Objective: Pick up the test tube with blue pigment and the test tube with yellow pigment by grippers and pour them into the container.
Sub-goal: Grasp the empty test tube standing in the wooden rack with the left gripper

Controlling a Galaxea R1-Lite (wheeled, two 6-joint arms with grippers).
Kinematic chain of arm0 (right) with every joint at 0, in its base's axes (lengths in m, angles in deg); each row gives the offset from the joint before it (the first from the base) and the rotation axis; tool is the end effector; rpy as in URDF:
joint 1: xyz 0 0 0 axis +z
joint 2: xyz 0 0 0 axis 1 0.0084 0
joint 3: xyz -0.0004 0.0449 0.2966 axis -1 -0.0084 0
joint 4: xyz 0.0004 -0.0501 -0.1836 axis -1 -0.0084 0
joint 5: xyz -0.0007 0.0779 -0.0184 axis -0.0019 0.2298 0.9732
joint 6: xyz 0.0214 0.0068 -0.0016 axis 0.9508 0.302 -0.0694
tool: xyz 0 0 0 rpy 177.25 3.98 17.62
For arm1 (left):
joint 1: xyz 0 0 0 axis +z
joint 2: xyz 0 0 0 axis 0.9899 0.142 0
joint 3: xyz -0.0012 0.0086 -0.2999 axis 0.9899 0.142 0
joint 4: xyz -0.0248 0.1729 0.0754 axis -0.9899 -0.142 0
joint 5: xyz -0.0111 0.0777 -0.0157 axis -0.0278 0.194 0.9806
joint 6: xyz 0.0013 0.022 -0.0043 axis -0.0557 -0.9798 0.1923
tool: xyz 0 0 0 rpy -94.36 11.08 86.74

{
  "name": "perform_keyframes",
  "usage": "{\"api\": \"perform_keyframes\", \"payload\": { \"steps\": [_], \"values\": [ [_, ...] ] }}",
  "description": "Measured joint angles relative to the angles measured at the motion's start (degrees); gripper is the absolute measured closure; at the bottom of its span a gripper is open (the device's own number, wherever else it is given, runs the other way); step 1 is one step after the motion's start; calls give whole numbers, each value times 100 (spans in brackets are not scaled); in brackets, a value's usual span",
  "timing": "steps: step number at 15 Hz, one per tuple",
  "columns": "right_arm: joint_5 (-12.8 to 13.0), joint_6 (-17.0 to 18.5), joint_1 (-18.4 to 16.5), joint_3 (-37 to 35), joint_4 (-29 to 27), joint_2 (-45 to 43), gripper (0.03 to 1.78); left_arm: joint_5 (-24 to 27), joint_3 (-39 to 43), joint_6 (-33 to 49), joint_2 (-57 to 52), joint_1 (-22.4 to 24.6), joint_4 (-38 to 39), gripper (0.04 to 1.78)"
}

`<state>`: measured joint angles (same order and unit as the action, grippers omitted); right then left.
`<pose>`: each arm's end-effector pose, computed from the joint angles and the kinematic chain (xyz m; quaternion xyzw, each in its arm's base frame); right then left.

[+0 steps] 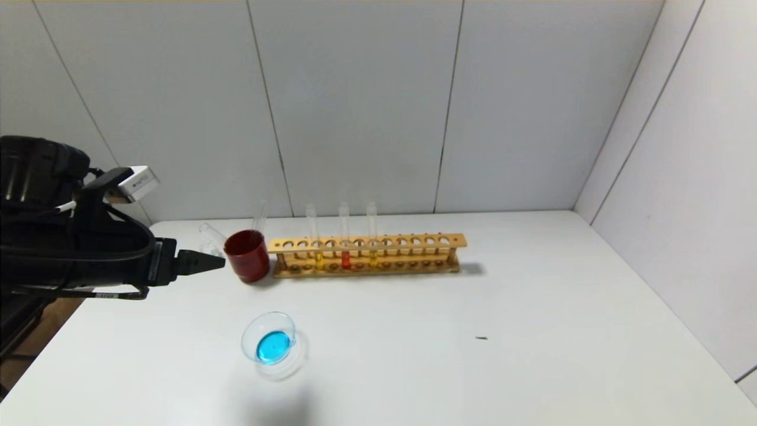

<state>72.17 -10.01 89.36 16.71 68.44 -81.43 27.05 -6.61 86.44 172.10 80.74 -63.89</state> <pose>-0.0228 0.0001 0.0752 -0.0006 0.0012 0.0008 1.0000 0.2352 -0.0105 0.2063 -0.0303 0.3218 -0.1433 0.9354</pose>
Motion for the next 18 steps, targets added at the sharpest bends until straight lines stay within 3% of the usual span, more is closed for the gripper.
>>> {"api": "perform_keyframes", "payload": {
  "steps": [5,18],
  "values": [
    [0,0,-2,0,0,0,6,35,789,-22,-402,-79,1278,7],
    [0,2,-2,0,0,0,6,-288,1271,-477,-557,-286,1330,7]
  ]
}}
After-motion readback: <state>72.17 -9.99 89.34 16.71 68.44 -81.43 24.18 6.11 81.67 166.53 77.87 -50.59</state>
